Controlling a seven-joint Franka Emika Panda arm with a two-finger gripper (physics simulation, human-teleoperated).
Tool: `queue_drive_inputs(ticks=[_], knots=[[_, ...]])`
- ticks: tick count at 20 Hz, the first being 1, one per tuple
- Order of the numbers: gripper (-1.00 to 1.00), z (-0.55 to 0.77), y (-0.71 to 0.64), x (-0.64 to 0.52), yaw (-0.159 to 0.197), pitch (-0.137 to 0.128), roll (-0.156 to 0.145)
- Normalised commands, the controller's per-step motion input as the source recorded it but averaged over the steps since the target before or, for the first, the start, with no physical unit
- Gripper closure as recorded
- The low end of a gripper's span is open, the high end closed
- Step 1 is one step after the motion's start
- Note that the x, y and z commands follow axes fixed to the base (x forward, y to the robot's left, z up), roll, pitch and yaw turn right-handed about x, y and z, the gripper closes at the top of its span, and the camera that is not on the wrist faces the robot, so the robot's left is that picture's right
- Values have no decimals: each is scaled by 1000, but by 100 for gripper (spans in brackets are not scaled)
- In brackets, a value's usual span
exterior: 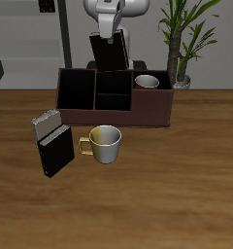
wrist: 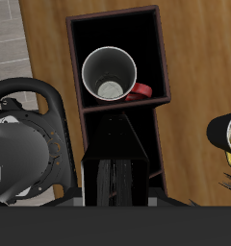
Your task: Place the red mug into the back desk caddy's right compartment and place the left black book into the back desk caddy's back compartment and place the right black book into the back desk caddy's front compartment
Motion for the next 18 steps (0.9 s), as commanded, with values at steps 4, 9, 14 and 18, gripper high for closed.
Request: queue_drive_inputs(ticks=[4, 9, 14, 18], knots=[[100, -43, 119, 83, -5, 9, 24], [100, -119, 20, -11, 3, 27, 16], [100, -136, 27, 27, 24, 25, 15], [100, -260, 17, -28, -4, 68, 0]])
